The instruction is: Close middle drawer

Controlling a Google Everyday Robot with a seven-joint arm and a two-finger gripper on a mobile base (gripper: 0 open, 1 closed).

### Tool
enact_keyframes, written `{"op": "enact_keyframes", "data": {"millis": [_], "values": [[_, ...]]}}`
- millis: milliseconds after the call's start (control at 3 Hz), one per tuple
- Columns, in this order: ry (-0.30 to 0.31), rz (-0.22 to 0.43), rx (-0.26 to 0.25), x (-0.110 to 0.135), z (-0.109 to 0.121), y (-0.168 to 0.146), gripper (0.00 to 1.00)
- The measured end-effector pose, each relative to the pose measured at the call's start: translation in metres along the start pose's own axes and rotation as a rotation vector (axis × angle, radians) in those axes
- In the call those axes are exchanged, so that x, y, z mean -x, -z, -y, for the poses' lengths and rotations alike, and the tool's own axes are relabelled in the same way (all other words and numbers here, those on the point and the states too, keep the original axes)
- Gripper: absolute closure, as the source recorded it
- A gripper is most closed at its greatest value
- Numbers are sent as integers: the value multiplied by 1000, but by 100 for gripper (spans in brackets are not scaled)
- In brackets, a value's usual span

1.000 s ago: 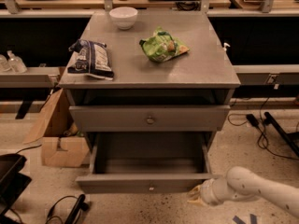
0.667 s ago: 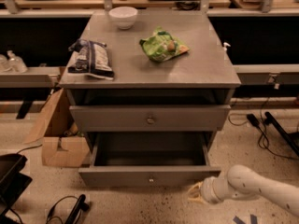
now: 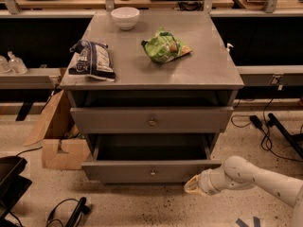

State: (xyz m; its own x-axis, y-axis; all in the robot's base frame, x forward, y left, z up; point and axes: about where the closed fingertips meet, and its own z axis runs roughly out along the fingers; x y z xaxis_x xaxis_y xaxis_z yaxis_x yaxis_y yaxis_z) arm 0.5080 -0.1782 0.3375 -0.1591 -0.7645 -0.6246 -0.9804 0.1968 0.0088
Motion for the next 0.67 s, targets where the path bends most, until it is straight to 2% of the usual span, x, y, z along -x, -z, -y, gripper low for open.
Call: {"op": "enact_keyframes", "data": {"millis": [333, 667], "values": [[50, 15, 6, 14, 24, -9, 100], [68, 24, 15, 19, 30, -14, 100]]}}
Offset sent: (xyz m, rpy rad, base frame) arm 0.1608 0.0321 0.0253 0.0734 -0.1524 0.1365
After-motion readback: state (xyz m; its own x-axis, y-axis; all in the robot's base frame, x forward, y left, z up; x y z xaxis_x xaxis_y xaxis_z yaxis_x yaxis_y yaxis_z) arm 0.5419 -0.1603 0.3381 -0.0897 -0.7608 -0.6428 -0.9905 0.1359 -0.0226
